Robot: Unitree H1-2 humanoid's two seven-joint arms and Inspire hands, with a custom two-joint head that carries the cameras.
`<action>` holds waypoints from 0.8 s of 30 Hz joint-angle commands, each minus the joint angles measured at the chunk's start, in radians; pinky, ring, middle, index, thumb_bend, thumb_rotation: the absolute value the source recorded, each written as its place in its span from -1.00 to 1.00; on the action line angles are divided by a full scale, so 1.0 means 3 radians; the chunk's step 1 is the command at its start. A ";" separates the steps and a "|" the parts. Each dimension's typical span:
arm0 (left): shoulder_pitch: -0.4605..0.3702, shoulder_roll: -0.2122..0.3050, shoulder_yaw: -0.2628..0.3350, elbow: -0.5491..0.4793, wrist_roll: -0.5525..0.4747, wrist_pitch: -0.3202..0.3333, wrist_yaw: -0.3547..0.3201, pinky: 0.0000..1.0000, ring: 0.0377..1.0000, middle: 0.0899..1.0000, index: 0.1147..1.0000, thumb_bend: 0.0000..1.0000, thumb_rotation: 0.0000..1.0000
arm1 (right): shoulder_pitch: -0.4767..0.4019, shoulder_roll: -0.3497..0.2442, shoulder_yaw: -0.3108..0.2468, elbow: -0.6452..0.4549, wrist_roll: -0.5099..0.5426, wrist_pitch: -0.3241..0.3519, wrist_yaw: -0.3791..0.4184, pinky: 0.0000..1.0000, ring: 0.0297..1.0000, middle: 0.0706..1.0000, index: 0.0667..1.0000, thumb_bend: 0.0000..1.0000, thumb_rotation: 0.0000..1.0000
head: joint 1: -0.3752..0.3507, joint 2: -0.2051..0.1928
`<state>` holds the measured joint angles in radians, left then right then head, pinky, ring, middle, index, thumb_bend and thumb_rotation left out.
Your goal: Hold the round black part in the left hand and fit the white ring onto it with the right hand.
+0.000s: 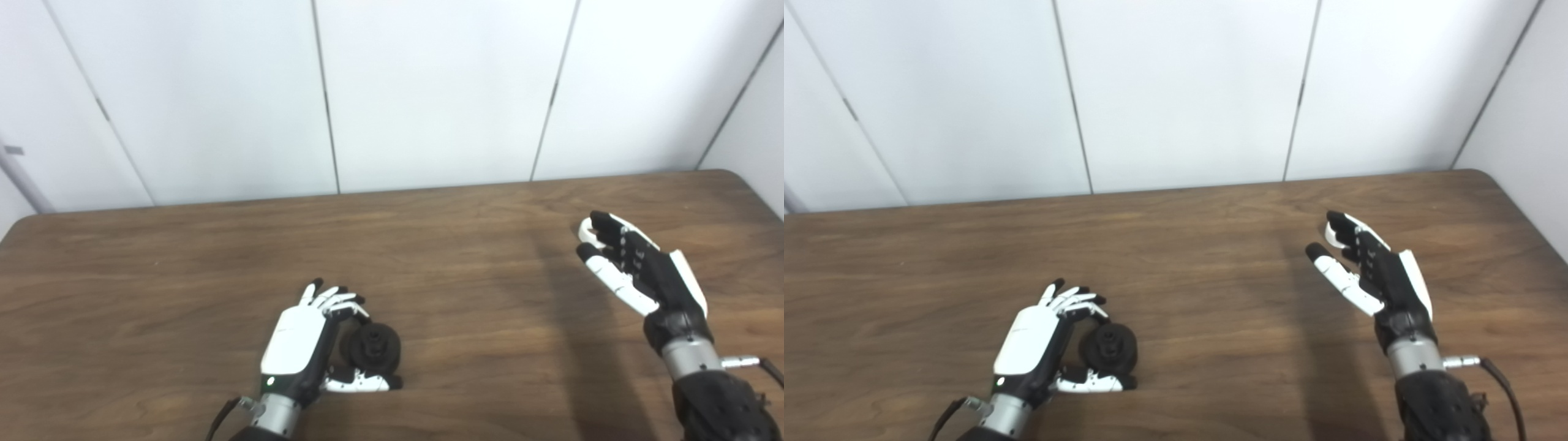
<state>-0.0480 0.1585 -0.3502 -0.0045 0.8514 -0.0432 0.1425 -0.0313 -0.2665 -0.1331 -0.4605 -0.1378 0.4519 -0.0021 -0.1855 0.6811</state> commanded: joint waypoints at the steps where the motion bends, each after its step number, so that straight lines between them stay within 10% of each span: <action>1: 0.0179 0.0081 -0.0006 0.0269 -0.0038 -0.0009 0.0025 1.00 0.74 0.51 -0.16 0.05 -0.90 | -0.0156 -0.0088 -0.0013 -0.0029 -0.0121 -0.0022 -0.0022 0.87 0.82 0.71 0.53 0.24 -0.14 | -0.0035 -0.0001; 17: 0.0206 0.0243 0.0084 0.0185 -0.0176 -0.0114 -0.0036 1.00 0.72 0.49 -0.16 0.05 -0.90 | -0.0792 -0.0589 0.0300 0.0738 -0.1322 0.0053 0.0088 0.71 0.85 0.78 0.31 0.70 -0.59 | -0.0590 -0.0021; 24: 0.0206 0.0299 0.0131 0.0187 -0.0251 -0.0201 -0.0043 1.00 0.70 0.48 -0.17 0.05 -0.90 | -0.1089 -0.0591 0.0261 0.1179 -0.1426 0.0058 0.0244 0.99 0.99 0.89 0.37 0.70 -0.62 | -0.0702 0.0000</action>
<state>-0.0442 0.2102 -0.3168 -0.0092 0.7806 -0.0891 0.1124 -0.2924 -0.4206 -0.0406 -0.1046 -0.5421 0.4733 0.0699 -0.3942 0.6795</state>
